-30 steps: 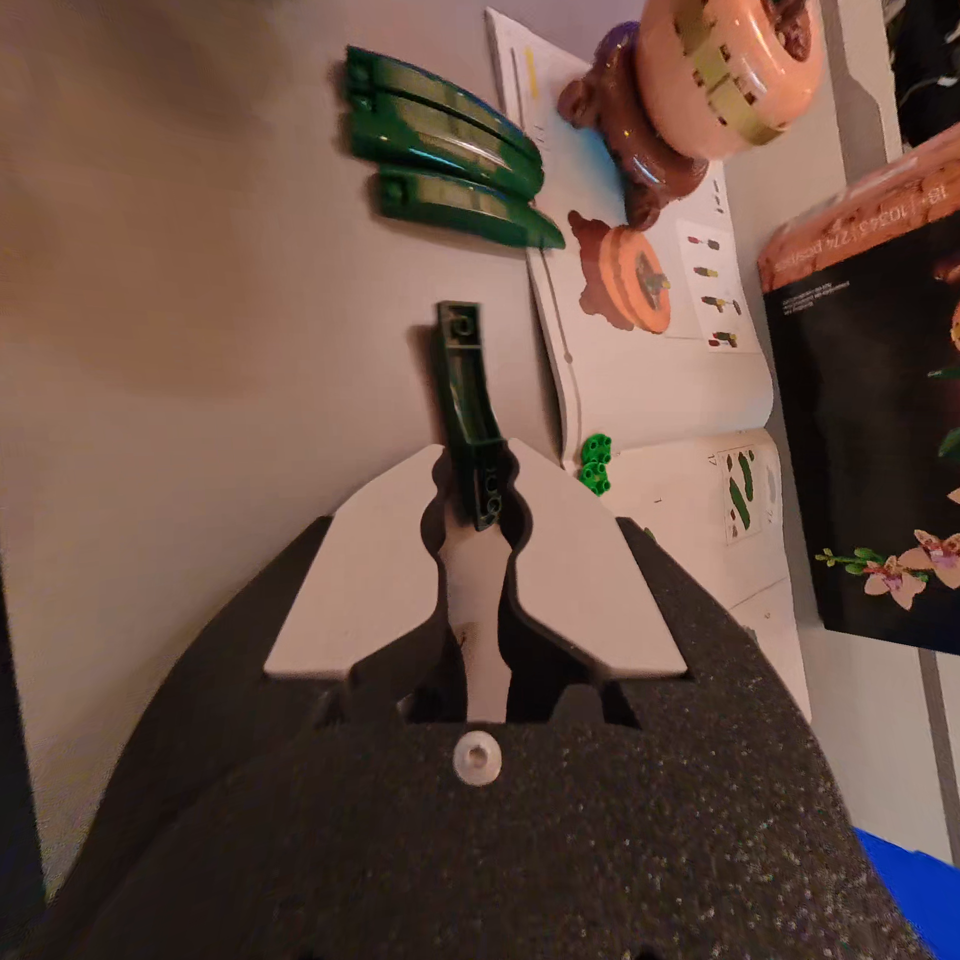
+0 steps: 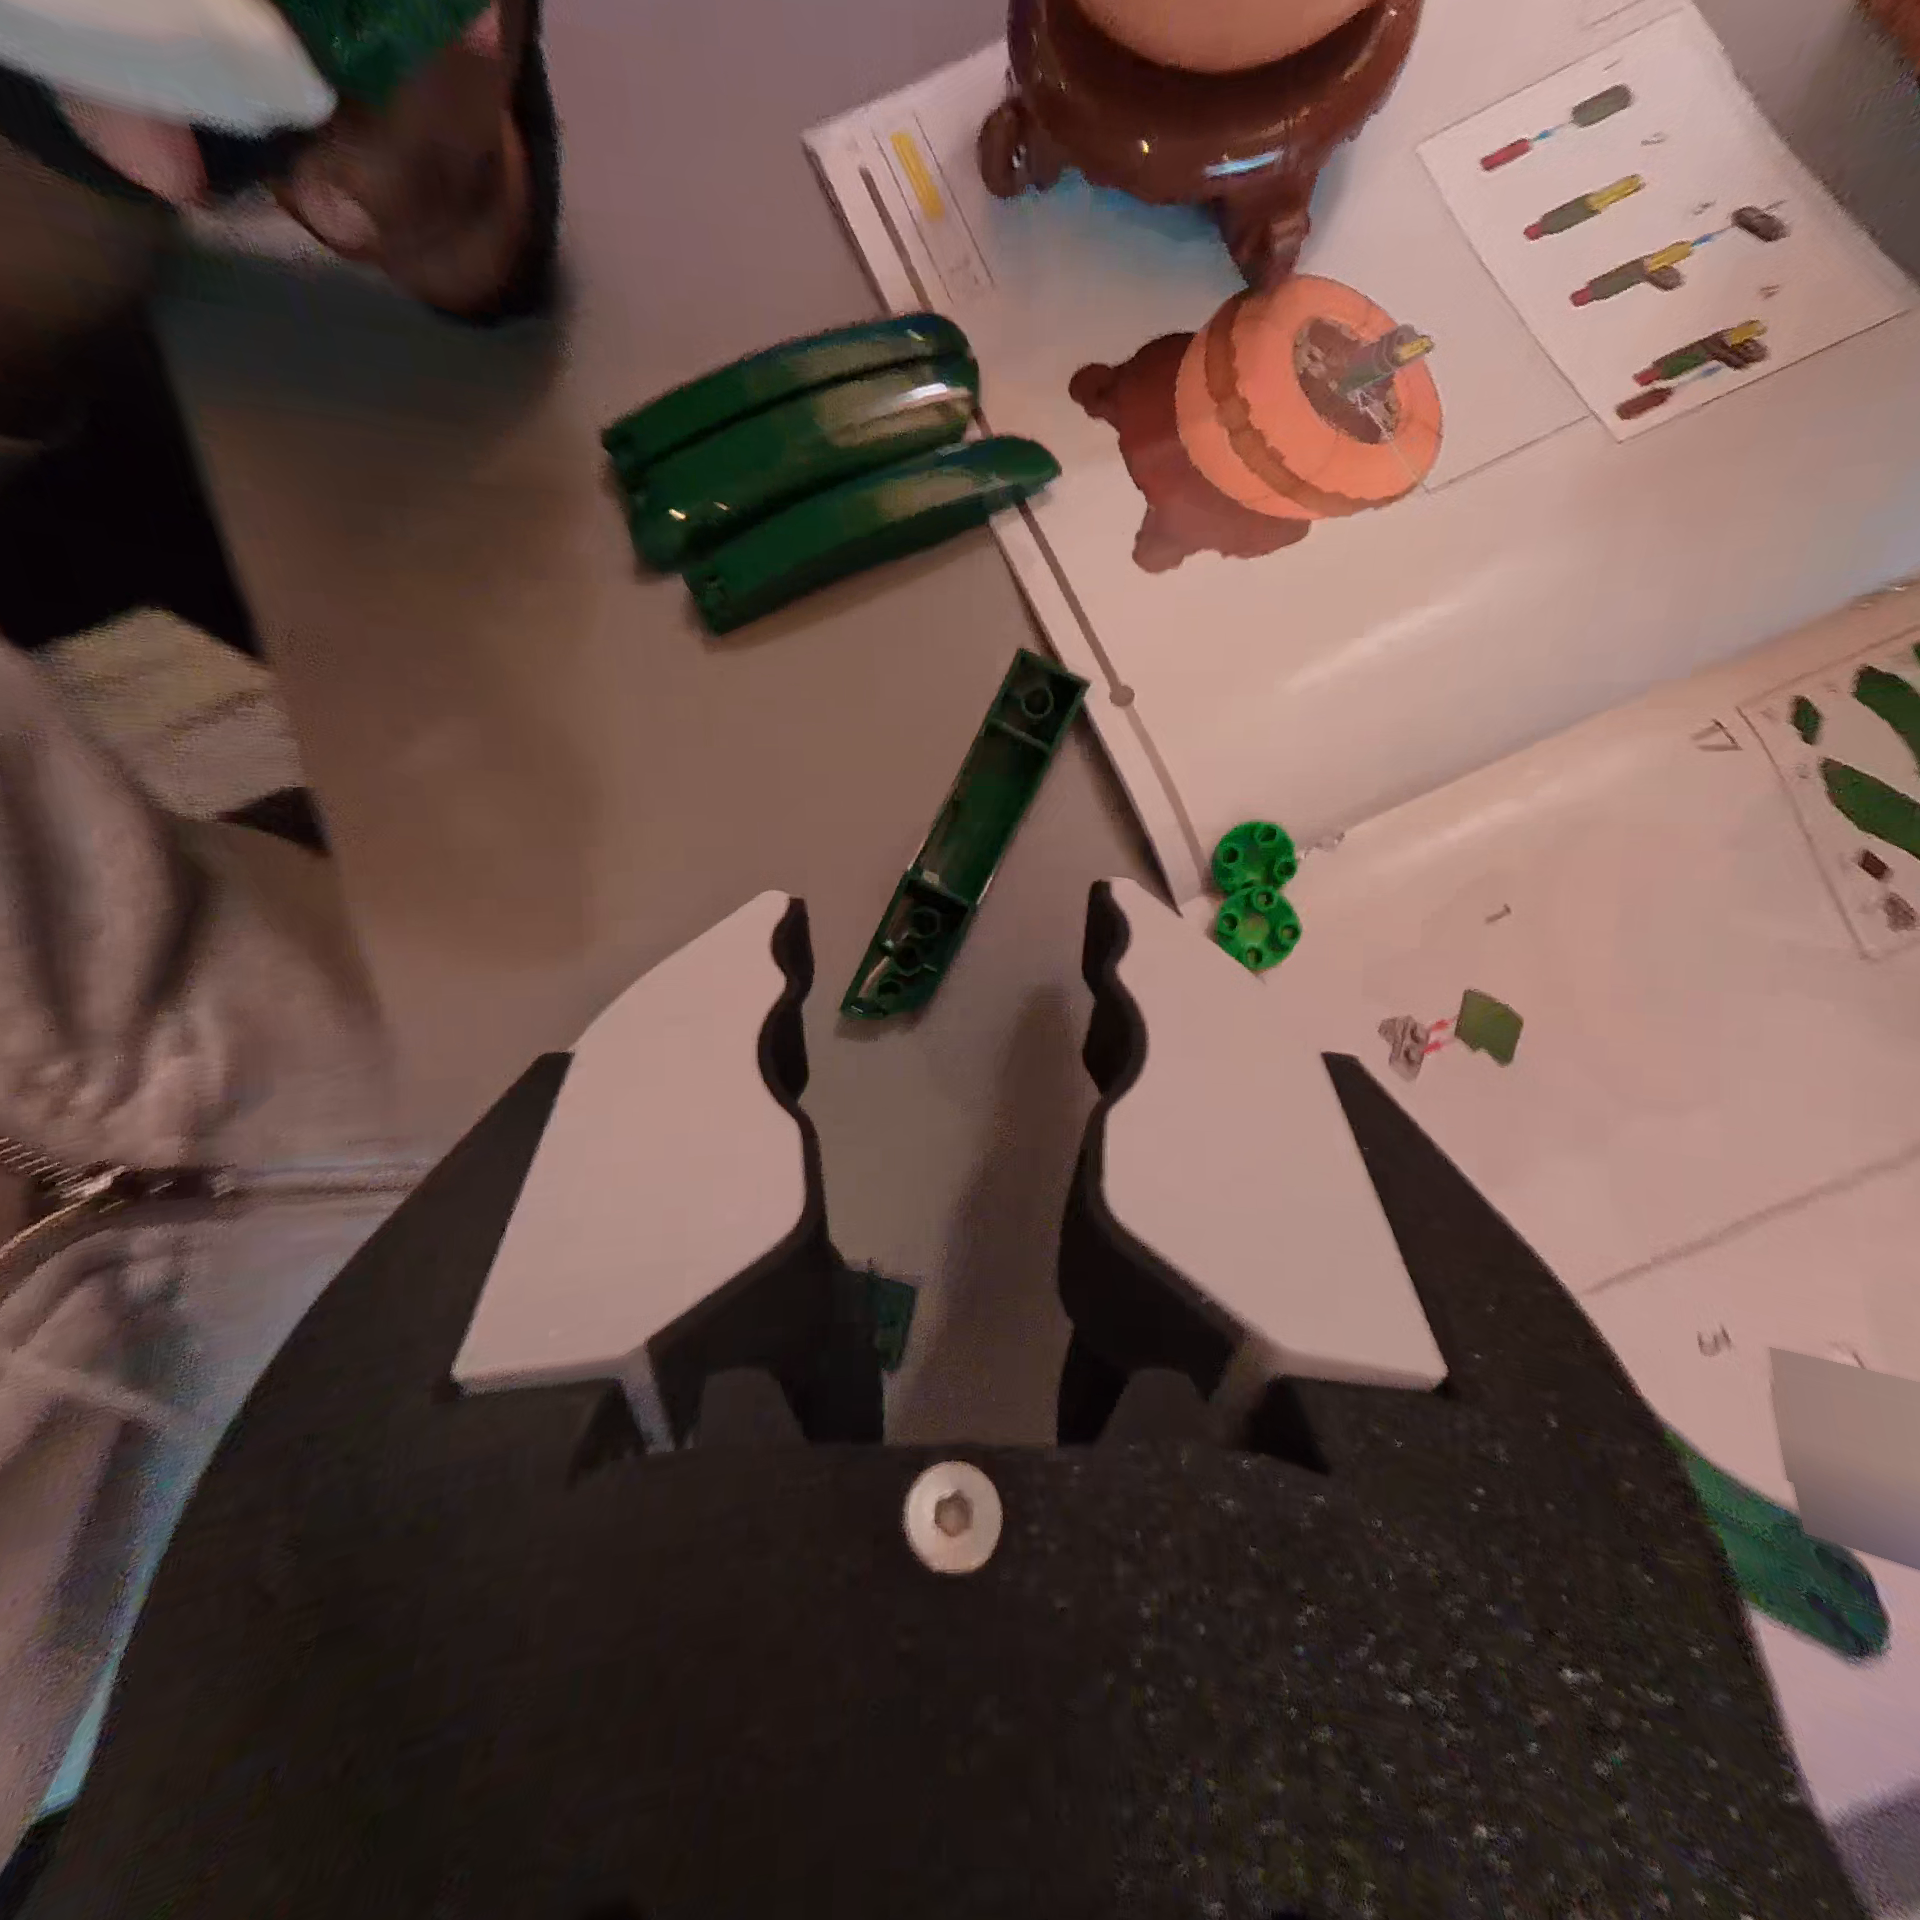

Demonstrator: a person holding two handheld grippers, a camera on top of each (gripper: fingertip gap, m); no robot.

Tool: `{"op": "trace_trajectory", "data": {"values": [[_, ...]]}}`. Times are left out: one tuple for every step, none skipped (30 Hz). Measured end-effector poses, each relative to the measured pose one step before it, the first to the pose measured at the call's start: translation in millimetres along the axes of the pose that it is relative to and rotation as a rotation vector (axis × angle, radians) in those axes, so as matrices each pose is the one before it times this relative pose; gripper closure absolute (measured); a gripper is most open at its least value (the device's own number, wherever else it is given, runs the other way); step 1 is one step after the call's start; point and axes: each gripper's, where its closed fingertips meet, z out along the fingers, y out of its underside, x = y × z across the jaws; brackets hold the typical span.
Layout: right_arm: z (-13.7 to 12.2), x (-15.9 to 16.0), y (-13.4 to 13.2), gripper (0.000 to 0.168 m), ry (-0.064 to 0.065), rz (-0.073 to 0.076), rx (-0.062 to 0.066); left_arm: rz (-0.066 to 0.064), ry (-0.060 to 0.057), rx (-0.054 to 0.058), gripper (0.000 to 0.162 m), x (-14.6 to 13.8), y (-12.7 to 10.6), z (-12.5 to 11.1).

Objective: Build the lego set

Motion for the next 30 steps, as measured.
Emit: {"op": "trace_trajectory", "data": {"values": [[3.80,-0.88,5.29,0.115,0.0805,-0.0189,-0.0112,0.0042,-0.0010,-0.0102,0.147,-0.19,2.35,0.65],[4.24,-2.53,6.45,0.112,0.0656,-0.0176,-0.0161,0.0070,-0.0013,-0.0123,0.147,0.10,2.43,0.98],[4.20,-2.89,6.77,0.111,0.0486,-0.0071,-0.0174,0.0091,0.0002,-0.0092,0.147,0.81,1.47,0.97],[-0.39,-2.40,-6.38,0.116,0.0227,0.0429,0.0704,0.0091,0.0042,-0.0048,0.147,1.42,0.42,0.43],[0.56,-0.96,-2.11,0.121,0.0058,0.0380,0.0322,0.0089,0.0045,-0.0041,0.147,1.31,0.42,0.37],[2.23,1.50,2.61,0.127,0.0027,0.0283,-0.0093,0.0070,0.0034,-0.0040,0.147,1.05,0.39,0.22],[1.73,-1.62,0.37,0.139,-0.0311,0.0273,0.0013,0.0016,0.0024,-0.0046,0.147,0.84,0.20,0.49],[1.11,-1.34,0.54,0.151,-0.0350,0.0185,-0.0022,-0.0029,0.0045,-0.0041,0.147,0.84,0.36,0.35],[0.24,1.36,-0.30,0.152,-0.0179,0.0093,-0.0017,-0.0029,0.0085,0.0001,0.147,1.32,-0.31,0.15],[-0.51,-0.09,0.66,0.152,-0.0256,-0.0078,-0.0133,0.0001,0.0090,0.0072,0.147,1.46,-1.28,-0.12],[-1.89,-0.07,-0.92,0.152,-0.0332,-0.0052,-0.0091,0.0006,0.0019,0.0101,0.147,0.50,-2.17,-0.24],[-3.87,2.26,-4.99,0.152,-0.0216,0.0064,0.0113,0.0009,-0.0027,0.0084,0.147,-0.25,-2.16,-0.54],[-5.18,5.43,-8.46,0.152,-0.0014,-0.0003,0.0245,0.0030,-0.0028,0.0059,0.147,-0.26,-1.75,-0.74],[-6.71,8.68,-10.40,0.152,0.0211,-0.0299,0.0246,0.0048,-0.0039,0.0043,0.147,-0.36,-1.23,-0.39],[-6.86,13.56,-11.27,0.152,0.0619,-0.0653,0.0221,0.0067,-0.0035,0.0037,0.147,-0.21,-0.87,-0.42],[-5.52,17.92,-9.34,0.152,0.0983,-0.0970,0.0098,0.0065,-0.0014,0.0027,0.147,0.34,-0.75,-0.18],[-2.68,21.74,-5.07,0.152,0.1298,-0.1355,-0.0163,0.0051,-0.0003,0.0010,0.147,0.41,-0.38,0.30],[0.80,22.57,1.54,0.152,0.1477,-0.1827,-0.0480,0.0035,0.0007,-0.0015,0.147,0.58,-0.11,0.56],[3.83,19.71,5.55,0.152,0.1494,-0.2016,-0.0625,0.0028,0.0016,-0.0030,0.147,0.48,0.21,0.50],[5.34,13.39,4.41,0.152,0.1268,-0.1951,-0.0460,0.0034,0.0015,-0.0028,0.147,0.45,0.45,0.13],[4.89,6.75,1.90,0.152,0.0935,-0.1666,-0.0322,0.0035,-0.0006,-0.0019,0.147,0.14,0.12,0.07],[2.20,-1.26,-3.09,0.152,0.0390,-0.1312,0.0006,0.0023,-0.0024,-0.0004,0.147,-0.20,-0.10,-0.43],[-2.36,-0.41,-7.08,0.152,0.0317,-0.0667,0.0236,0.0001,-0.0024,0.0005,0.147,-0.82,0.25,-0.46],[-6.22,0.40,-10.22,0.147,0.0169,-0.0039,0.0515,-0.0019,-0.0018,0.0008,0.147,-0.60,0.09,-0.80],[-7.61,2.36,-8.56,0.137,0.0138,0.0351,0.0481,-0.0030,-0.0026,0.0013,0.147,-0.93,0.04,-0.84],[-7.22,2.67,-4.14,0.129,0.0022,0.0338,0.0210,-0.0046,-0.0039,0.0020,0.147,-1.19,0.17,-0.84],[-6.74,4.45,-1.26,0.123,0.0058,0.0283,0.0056,-0.0070,-0.0026,0.0028,0.147,-1.00,0.38,-0.55],[-5.98,5.26,-0.80,0.121,0.0064,0.0372,0.0088,-0.0092,0.0008,0.0032,0.147,-0.79,0.49,0.05],[-5.48,3.81,-1.76,0.121,-0.0093,0.0481,0.0217,-0.0101,0.0023,0.0025,0.147,-0.30,0.58,0.38],[-4.90,3.09,-2.78,0.123,-0.0161,0.0605,0.0348,-0.0084,0.0037,0.0005,0.147,0.07,0.93,0.45]]}}
